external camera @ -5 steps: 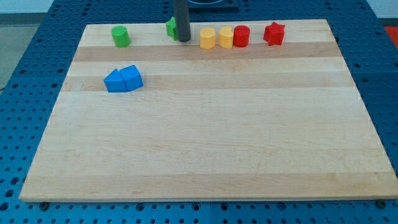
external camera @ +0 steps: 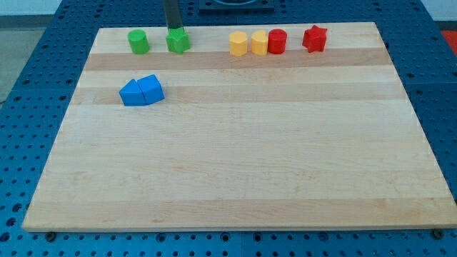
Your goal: Push yellow heart towards down and right
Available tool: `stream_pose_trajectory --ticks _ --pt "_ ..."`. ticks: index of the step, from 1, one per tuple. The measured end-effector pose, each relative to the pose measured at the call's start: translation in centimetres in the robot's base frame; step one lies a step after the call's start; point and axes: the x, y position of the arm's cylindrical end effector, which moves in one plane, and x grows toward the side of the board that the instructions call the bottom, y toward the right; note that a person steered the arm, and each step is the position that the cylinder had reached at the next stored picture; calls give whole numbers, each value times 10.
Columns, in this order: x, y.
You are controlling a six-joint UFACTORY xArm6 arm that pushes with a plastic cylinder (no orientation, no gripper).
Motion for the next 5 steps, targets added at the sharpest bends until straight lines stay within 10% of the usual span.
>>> stream_pose_trajectory --ticks 2,5 --pt "-2 134" --pt "30 175"
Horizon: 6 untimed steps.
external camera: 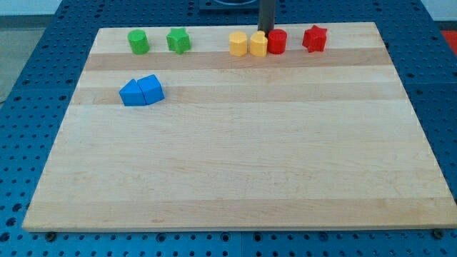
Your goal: Push yellow heart towards down and right
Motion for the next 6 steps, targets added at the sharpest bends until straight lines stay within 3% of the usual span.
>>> stream_pose_trajectory --ticks 2,4,6 --pt "50 -13" --pt "-38 -14" --pt "41 -51"
